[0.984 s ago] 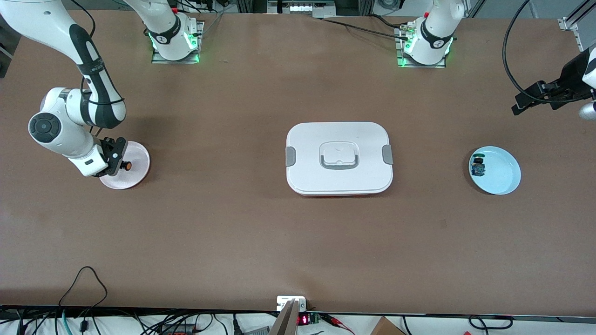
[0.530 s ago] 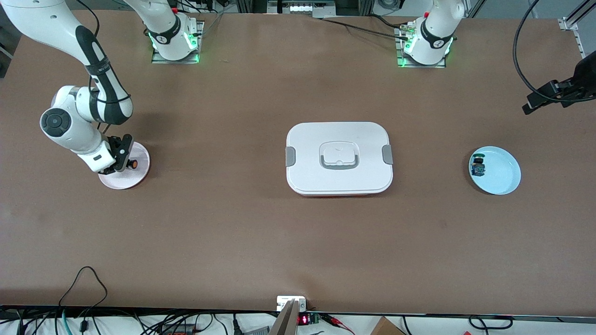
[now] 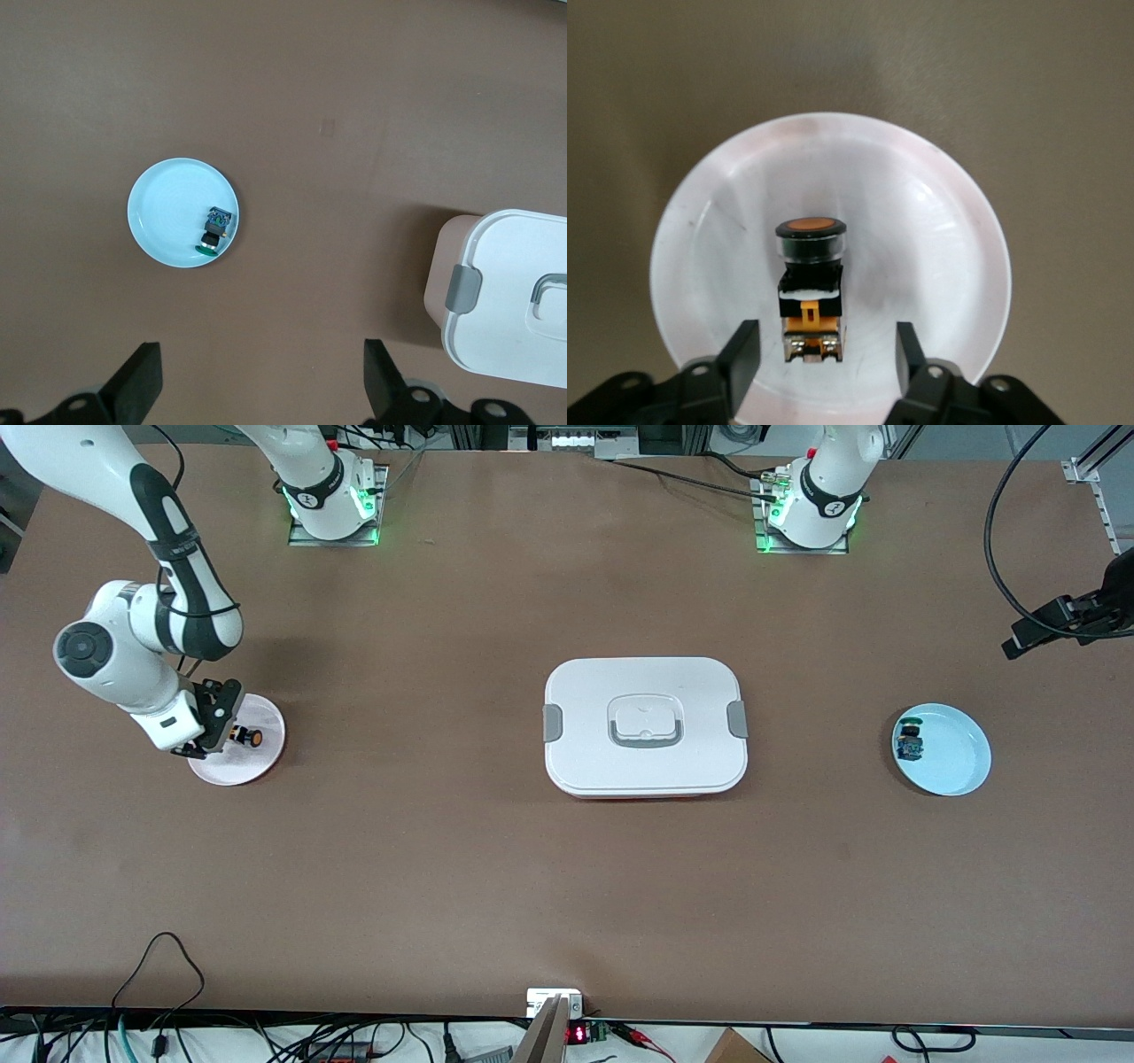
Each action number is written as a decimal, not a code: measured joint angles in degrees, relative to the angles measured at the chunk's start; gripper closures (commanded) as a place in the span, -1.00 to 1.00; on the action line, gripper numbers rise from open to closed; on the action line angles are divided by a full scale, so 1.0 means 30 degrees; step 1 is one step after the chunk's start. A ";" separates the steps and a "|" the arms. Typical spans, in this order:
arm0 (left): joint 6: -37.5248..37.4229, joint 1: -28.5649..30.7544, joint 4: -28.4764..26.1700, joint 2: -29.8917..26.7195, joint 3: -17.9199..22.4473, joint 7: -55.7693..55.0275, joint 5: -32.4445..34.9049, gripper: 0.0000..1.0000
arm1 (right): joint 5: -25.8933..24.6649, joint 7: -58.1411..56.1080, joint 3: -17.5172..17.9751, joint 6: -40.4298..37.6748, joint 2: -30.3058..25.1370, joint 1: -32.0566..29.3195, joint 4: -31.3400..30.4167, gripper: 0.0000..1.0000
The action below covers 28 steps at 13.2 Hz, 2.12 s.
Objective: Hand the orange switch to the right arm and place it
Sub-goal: 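Open the right gripper and lift it away from the plate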
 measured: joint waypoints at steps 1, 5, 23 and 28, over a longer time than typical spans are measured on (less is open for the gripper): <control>-0.0002 0.0000 0.0279 0.0197 -0.0026 0.0000 0.0000 -1.00 | 0.0413 0.0001 0.0032 -0.1626 -0.0297 0.0024 0.0822 -1.00; -0.0144 -0.0010 0.0621 0.0422 -0.0115 0.0000 0.0000 -1.00 | 0.1155 0.1782 0.0193 -0.7838 -0.0714 0.0391 0.5116 -1.00; -0.0173 -0.0157 0.0834 0.0460 -0.0281 0.0000 0.1113 -1.00 | 0.4093 2.2984 0.0380 -2.2565 -0.0595 0.3470 1.4878 -1.00; -0.0190 -0.0154 0.0842 0.0461 -0.0279 0.0000 0.1114 -1.00 | 0.2063 2.5466 0.0392 -2.3327 -0.0621 0.3888 1.5963 -1.00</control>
